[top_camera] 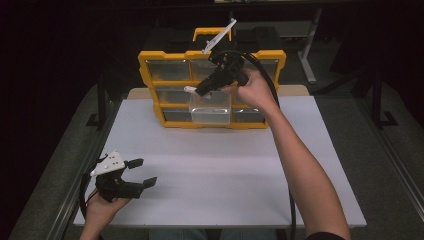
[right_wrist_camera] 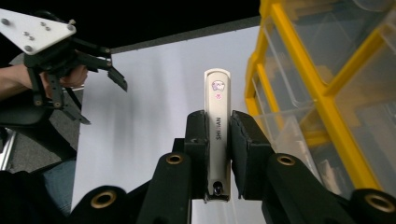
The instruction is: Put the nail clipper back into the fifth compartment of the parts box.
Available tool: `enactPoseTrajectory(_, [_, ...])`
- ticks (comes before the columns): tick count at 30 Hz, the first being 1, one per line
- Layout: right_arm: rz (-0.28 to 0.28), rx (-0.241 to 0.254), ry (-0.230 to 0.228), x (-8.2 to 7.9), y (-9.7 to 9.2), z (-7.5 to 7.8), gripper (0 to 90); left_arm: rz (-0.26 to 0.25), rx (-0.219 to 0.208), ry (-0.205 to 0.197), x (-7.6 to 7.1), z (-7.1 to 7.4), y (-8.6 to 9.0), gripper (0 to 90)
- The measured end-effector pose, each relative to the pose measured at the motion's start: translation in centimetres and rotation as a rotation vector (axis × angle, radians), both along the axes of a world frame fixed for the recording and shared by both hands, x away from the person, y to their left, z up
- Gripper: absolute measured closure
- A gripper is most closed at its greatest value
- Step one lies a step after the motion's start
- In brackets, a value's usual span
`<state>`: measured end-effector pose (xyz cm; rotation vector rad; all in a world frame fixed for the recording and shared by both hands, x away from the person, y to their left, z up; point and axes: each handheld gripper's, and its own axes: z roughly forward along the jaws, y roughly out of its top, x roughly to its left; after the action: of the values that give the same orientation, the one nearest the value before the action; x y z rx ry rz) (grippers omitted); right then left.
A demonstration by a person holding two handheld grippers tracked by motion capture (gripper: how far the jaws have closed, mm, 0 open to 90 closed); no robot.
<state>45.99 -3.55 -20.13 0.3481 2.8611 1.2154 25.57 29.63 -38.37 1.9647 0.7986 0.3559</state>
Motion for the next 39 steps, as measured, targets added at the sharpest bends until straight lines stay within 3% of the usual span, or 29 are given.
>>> enactPoseTrajectory(19, [-0.099, -0.007, 0.007, 2.1, -2.2, -0.8, 75.9, -0.008, 0.017, 0.000, 0.0, 0.0, 0.1, 18.4])
enactPoseTrajectory(39, [-0.136, -0.030, 0.011, 2.8, -2.8, -1.6, 75.8, -0.009, 0.017, 0.005, 0.0, 0.0, 0.0, 18.3])
